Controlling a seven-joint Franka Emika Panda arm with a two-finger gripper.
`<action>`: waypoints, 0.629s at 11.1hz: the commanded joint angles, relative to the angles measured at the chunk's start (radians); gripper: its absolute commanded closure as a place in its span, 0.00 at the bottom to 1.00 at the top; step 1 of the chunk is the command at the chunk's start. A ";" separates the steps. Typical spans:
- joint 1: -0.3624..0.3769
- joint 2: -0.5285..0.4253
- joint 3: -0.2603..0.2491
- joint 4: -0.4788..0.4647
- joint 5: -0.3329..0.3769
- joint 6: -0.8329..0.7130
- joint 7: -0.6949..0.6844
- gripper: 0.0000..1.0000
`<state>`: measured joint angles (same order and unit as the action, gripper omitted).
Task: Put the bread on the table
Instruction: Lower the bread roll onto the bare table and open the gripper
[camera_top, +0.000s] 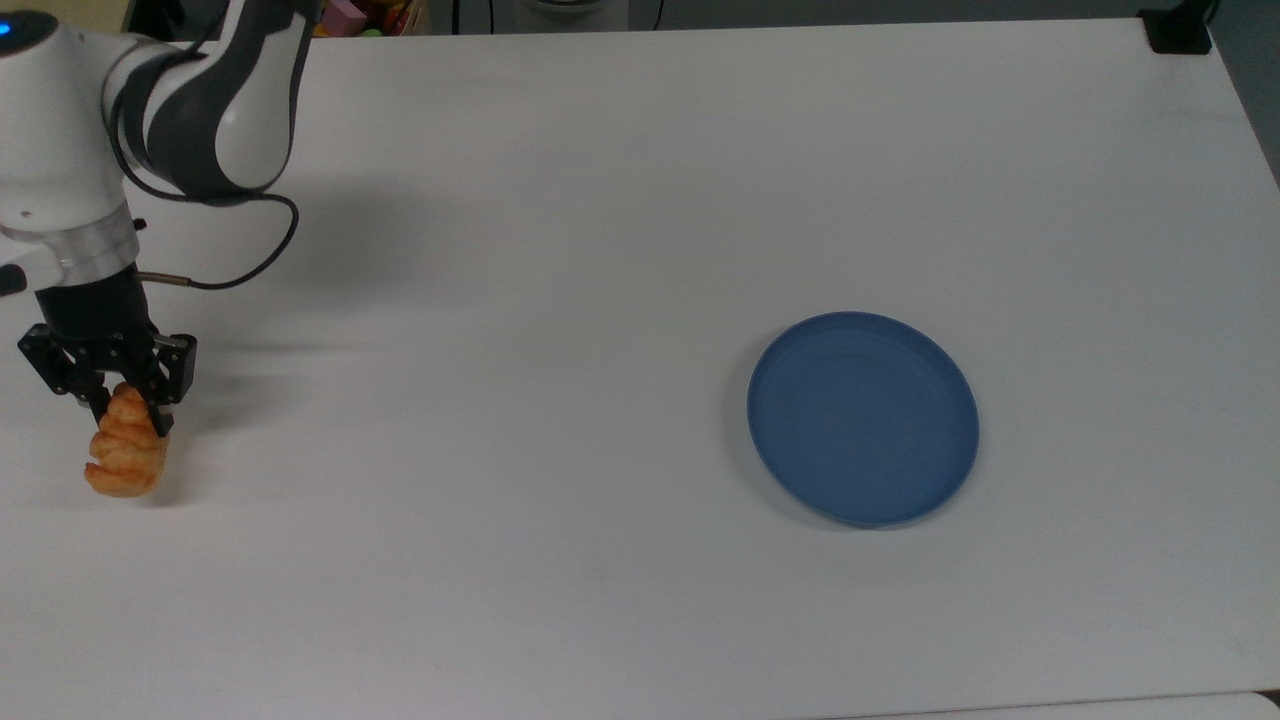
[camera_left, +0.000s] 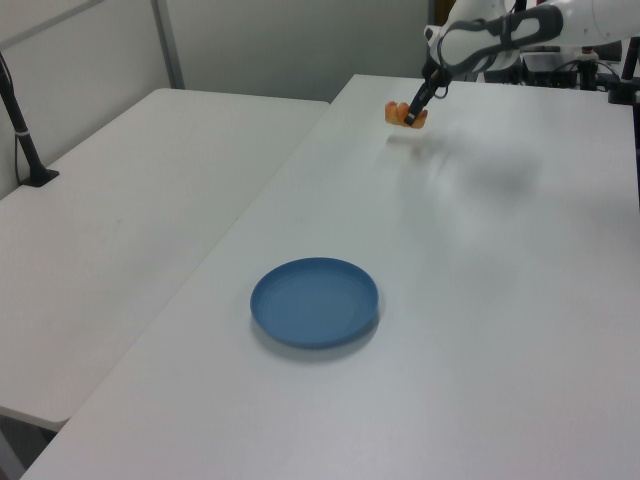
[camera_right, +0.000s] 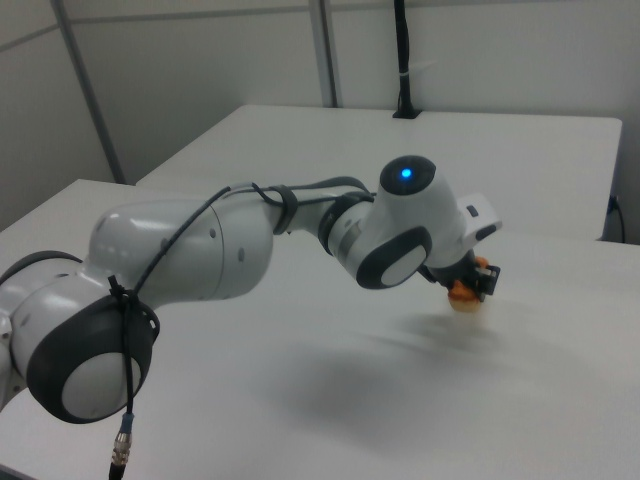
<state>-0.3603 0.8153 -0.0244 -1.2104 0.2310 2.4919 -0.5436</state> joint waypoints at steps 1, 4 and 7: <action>-0.014 0.079 0.008 0.031 0.011 0.089 -0.025 0.49; -0.017 0.090 0.007 0.031 0.008 0.110 -0.024 0.37; -0.014 0.036 0.007 -0.006 0.010 0.102 -0.019 0.00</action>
<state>-0.3698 0.8935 -0.0241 -1.1993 0.2309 2.5995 -0.5445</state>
